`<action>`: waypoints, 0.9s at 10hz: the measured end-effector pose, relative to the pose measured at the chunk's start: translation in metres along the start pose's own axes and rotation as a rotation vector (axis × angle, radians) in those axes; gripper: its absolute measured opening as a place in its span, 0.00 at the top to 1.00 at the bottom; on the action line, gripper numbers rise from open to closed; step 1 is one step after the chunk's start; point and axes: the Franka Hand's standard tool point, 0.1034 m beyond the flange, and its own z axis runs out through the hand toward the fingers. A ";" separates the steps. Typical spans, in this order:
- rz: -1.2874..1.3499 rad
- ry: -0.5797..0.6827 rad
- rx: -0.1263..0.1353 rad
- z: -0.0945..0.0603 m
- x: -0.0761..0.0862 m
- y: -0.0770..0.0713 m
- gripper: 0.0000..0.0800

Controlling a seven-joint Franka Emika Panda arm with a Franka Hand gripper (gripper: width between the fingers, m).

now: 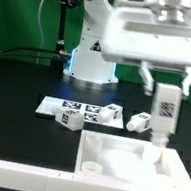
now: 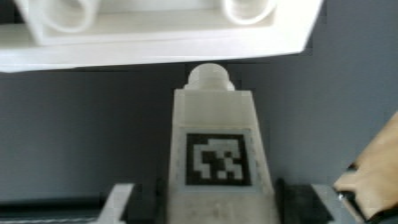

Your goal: Assemble one leg

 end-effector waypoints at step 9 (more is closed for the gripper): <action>0.024 -0.099 0.004 0.019 -0.017 -0.007 0.64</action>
Offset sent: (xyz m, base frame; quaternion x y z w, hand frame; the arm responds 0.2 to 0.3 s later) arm 0.0000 0.0000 0.0000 0.0000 0.0000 0.0000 1.0000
